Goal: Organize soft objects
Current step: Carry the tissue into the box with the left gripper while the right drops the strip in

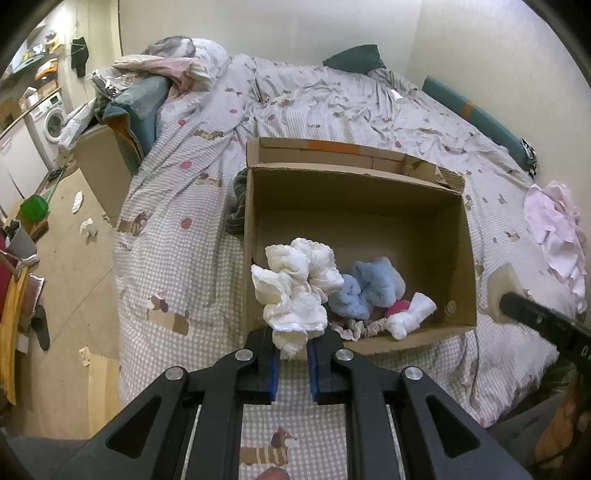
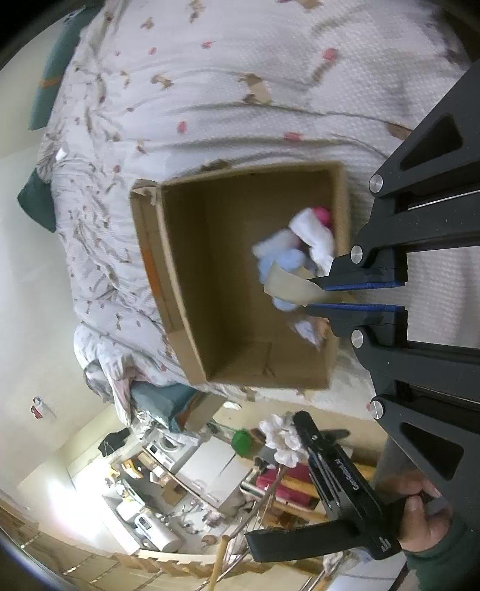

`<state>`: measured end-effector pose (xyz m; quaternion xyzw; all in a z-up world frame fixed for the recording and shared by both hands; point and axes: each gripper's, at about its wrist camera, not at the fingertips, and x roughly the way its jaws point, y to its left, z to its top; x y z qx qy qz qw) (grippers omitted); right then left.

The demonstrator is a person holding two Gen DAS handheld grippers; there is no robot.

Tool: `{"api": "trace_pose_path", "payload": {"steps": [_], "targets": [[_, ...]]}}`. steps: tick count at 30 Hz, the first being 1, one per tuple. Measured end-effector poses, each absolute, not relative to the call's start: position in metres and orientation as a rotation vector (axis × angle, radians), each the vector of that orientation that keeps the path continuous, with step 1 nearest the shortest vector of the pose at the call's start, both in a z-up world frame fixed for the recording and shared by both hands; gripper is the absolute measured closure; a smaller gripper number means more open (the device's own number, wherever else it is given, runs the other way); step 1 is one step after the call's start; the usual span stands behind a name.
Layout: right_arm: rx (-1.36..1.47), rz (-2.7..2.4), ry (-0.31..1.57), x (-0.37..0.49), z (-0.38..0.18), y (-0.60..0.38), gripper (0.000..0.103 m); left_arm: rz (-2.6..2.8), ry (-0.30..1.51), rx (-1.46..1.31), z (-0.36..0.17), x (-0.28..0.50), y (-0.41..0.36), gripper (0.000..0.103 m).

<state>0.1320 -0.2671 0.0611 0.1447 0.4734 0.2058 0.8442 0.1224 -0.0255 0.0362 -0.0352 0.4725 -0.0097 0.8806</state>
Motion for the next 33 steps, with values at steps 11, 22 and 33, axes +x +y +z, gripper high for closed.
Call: {"api": "trace_pose_path", "payload": {"steps": [11,22,33], "targets": [[0.33,0.365,1.052,0.168,0.014,-0.267,0.096,-0.021,1.075,-0.087,-0.006,0.166,-0.035,0.092],[0.286,0.313,1.124,0.18,-0.014,-0.264,0.095,-0.016,1.109,-0.042,-0.045,0.176,-0.038,0.091],[0.282,0.26,1.156,0.19,-0.025,-0.262,0.095,-0.032,1.114,-0.047,-0.049,0.176,-0.04,0.087]]}}
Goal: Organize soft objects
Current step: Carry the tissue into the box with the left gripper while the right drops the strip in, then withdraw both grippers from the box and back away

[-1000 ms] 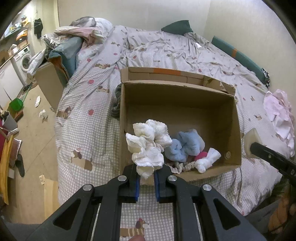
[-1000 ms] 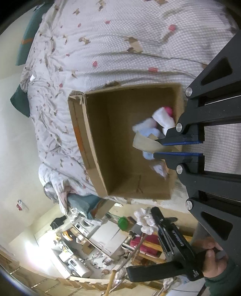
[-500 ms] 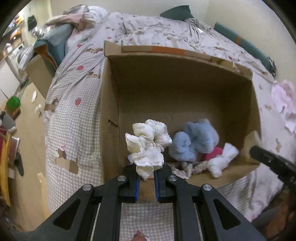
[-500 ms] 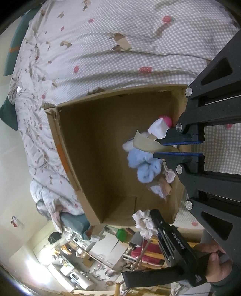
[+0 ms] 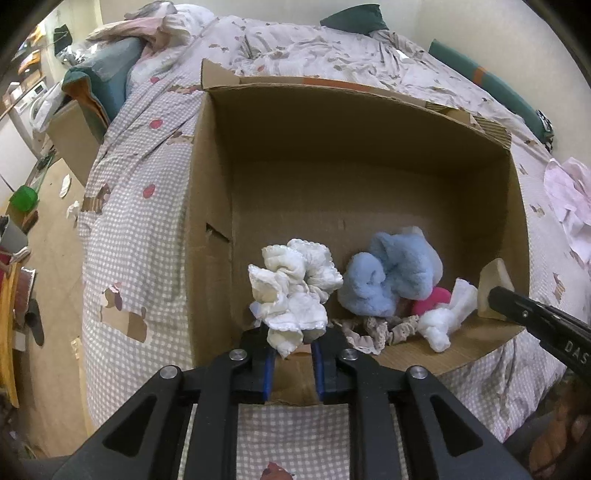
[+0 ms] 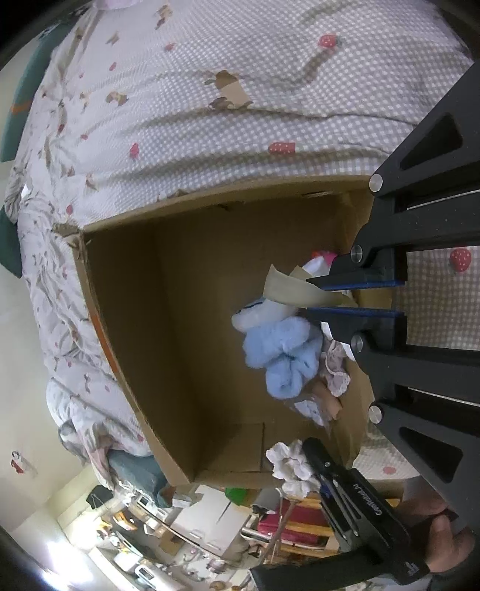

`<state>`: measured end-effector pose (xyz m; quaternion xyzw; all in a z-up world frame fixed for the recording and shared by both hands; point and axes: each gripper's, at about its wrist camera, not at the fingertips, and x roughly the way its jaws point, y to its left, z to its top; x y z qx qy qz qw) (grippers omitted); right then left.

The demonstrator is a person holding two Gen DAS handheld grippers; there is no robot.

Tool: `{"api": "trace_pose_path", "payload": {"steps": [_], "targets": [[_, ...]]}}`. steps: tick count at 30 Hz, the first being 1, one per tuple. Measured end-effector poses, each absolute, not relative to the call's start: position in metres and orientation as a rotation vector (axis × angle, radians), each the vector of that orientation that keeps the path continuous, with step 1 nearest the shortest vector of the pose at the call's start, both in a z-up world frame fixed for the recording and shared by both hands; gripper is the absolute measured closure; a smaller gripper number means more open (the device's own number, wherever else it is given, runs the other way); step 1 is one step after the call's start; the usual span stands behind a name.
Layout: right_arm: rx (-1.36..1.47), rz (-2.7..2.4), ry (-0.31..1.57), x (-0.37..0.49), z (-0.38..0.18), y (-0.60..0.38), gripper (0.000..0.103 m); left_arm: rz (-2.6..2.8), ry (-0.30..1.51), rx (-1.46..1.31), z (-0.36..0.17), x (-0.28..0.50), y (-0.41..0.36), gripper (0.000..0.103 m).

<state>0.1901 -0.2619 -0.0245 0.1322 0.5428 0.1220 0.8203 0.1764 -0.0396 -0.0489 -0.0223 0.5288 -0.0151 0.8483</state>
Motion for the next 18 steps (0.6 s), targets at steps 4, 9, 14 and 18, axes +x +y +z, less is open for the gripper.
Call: {"api": "trace_pose_path", "payload": {"steps": [4,9,14,18], "targets": [[0.29,0.228,1.168,0.192,-0.029,-0.266,0.095,-0.037,1.109,-0.05,-0.048,0.176,-0.041,0.086],[0.31,0.209,1.171,0.193,-0.03,-0.272,0.088,-0.047,1.091,-0.032,-0.044,0.173,-0.044,0.08],[0.325,0.182,1.164,0.19,-0.027,-0.28,0.081,-0.036,1.068,-0.013,-0.038,0.17,-0.047,0.042],[0.333,0.179,1.152,0.188,-0.023,-0.282,0.07,-0.023,1.044,0.011,-0.032,0.166,-0.049,0.028]]}}
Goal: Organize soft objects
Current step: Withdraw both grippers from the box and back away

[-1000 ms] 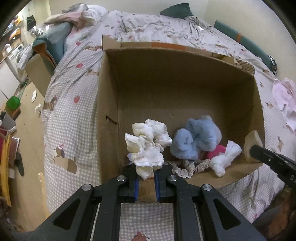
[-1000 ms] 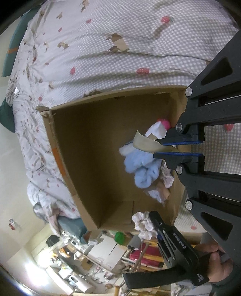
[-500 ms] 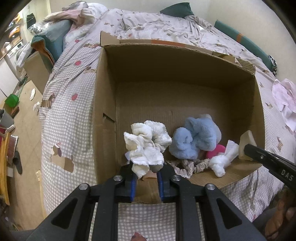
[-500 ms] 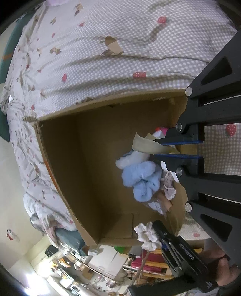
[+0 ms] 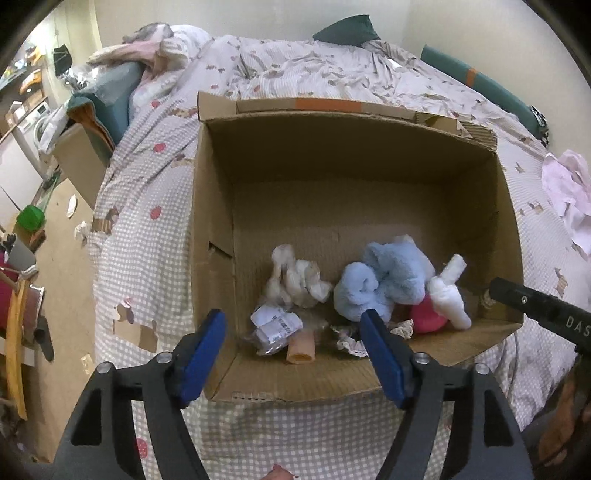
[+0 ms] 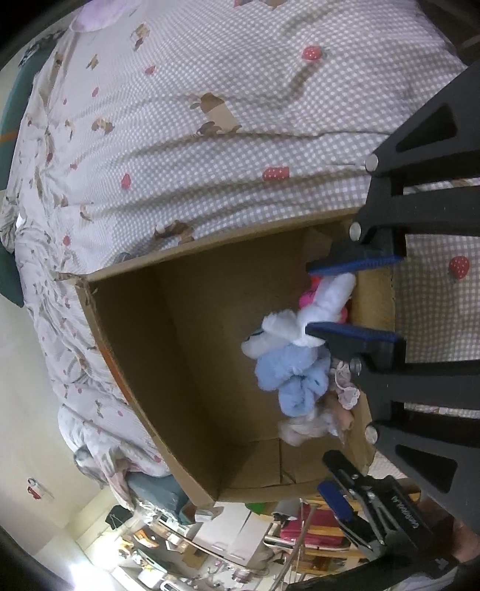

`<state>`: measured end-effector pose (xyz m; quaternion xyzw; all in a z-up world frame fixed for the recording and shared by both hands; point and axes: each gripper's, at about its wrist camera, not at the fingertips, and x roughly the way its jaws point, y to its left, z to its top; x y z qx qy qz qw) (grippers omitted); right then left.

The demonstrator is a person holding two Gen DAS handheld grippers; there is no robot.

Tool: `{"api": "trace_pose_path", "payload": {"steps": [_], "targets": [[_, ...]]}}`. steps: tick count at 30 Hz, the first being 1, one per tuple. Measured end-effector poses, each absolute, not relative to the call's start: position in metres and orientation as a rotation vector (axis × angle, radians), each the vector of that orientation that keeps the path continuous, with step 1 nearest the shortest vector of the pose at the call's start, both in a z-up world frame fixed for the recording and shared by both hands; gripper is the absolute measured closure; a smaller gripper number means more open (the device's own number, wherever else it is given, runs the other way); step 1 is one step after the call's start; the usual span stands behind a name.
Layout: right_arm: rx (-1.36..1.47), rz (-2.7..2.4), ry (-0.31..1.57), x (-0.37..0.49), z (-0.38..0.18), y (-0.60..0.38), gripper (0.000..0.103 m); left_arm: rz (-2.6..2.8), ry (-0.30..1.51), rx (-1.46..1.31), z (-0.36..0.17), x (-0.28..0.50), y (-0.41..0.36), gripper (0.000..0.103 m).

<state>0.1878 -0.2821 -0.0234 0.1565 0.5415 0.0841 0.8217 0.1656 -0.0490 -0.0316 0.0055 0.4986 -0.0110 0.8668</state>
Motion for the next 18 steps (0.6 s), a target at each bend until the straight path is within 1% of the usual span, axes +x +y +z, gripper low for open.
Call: {"api": "trace_pose_path", "payload": {"steps": [1,2,3,6,9,11,14,15,17,18], "targets": [[0.334,0.182,1.144,0.187,-0.022,-0.282,0.059,-0.02,1.039,0.014,-0.03,0.165,-0.049,0.026],[0.335,0.187,1.13,0.186,-0.019,-0.282,0.048,-0.01,1.029,0.018,-0.028,0.164,-0.049,0.022],[0.332,0.184,1.112,0.184,-0.015,-0.282,0.034,0.011,1.015,0.028,-0.025,0.162,-0.048,0.019],[0.306,0.153,1.044,0.178,-0.001,-0.285,0.034,0.042,0.985,0.021,-0.015,0.158,-0.043,0.018],[0.312,0.151,0.994,0.172,0.011,-0.286,0.032,0.073,0.94,0.008,-0.002,0.151,-0.037,0.012],[0.293,0.141,0.956,0.165,0.021,-0.285,0.027,0.106,0.907,0.016,0.007,0.146,-0.034,0.012],[0.293,0.154,0.907,0.153,0.033,-0.283,0.027,0.129,0.875,0.045,0.019,0.138,-0.033,0.012],[0.298,0.159,0.901,0.149,0.036,-0.283,0.025,0.126,0.865,0.036,0.023,0.135,-0.031,0.012],[0.296,0.161,0.879,0.139,0.044,-0.284,0.014,0.121,0.85,0.019,0.03,0.126,-0.029,0.012],[0.287,0.159,0.872,0.137,0.047,-0.283,0.006,0.118,0.839,0.016,0.035,0.121,-0.027,0.012]]}}
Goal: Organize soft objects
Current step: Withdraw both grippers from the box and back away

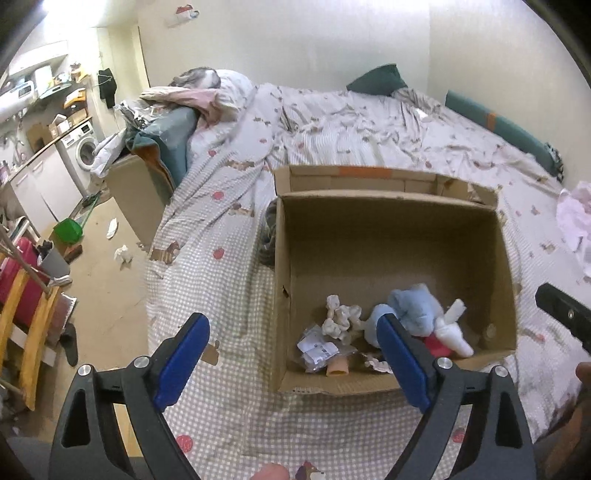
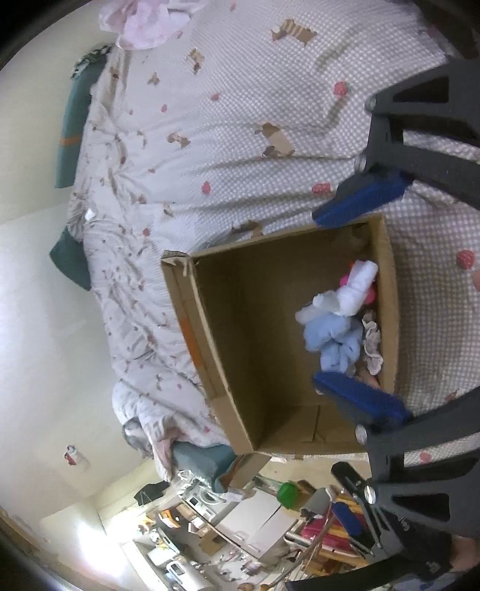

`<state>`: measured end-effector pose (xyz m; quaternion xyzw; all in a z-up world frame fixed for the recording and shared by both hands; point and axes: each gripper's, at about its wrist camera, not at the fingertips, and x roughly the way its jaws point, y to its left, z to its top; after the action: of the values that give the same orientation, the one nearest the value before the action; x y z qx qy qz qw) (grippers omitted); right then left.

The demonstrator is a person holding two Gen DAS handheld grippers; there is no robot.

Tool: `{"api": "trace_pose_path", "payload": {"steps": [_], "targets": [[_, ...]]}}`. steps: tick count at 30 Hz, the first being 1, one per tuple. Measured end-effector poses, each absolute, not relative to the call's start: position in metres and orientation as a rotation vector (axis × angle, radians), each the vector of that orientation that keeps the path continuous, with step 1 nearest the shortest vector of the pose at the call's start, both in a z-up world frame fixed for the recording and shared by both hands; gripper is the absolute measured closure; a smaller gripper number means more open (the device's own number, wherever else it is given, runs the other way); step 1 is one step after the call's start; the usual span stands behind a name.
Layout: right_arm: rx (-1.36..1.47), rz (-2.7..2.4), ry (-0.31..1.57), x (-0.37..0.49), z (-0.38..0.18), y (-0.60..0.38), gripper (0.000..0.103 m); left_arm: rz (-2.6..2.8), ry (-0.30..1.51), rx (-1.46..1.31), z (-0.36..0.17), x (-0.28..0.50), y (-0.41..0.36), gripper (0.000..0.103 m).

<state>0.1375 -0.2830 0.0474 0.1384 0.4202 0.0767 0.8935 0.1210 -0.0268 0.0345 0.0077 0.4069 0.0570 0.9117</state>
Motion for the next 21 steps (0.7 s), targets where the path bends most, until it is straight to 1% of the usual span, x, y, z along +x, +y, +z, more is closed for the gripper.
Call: {"api": "trace_pose_path", "payload": {"steps": [1,3,7,10,11,12,14,18,21], "targets": [[0.281,0.164,0.861,0.135,0.051,-0.282,0.002,0.119,0.829,0.014,0.038,0.117,-0.025,0.012],[0.271,0.161,0.835,0.127,0.058,-0.282,0.0,0.125,0.805,0.004,0.047,0.107,-0.021,0.012],[0.267,0.166,0.828,0.118,0.067,-0.281,0.0,0.119,0.782,-0.014,0.061,0.089,-0.016,0.012],[0.255,0.156,0.79,0.106,0.077,-0.283,0.0,0.11,0.783,-0.03,0.066,0.078,-0.012,0.012],[0.248,0.154,0.781,0.102,0.079,-0.283,0.0,0.108,0.784,-0.034,0.067,0.074,-0.01,0.01],[0.239,0.153,0.777,0.098,0.081,-0.283,0.0,0.104,0.782,-0.038,0.068,0.069,-0.009,0.004],[0.228,0.15,0.777,0.092,0.082,-0.283,0.0,0.096,0.759,-0.052,0.068,0.061,-0.007,0.001],[0.195,0.135,0.751,0.071,0.077,-0.278,0.0,0.066,0.732,-0.108,0.06,0.044,-0.003,0.001],[0.173,0.111,0.75,0.06,0.062,-0.277,0.0,0.076,0.723,-0.093,0.055,0.036,-0.004,0.001]]}}
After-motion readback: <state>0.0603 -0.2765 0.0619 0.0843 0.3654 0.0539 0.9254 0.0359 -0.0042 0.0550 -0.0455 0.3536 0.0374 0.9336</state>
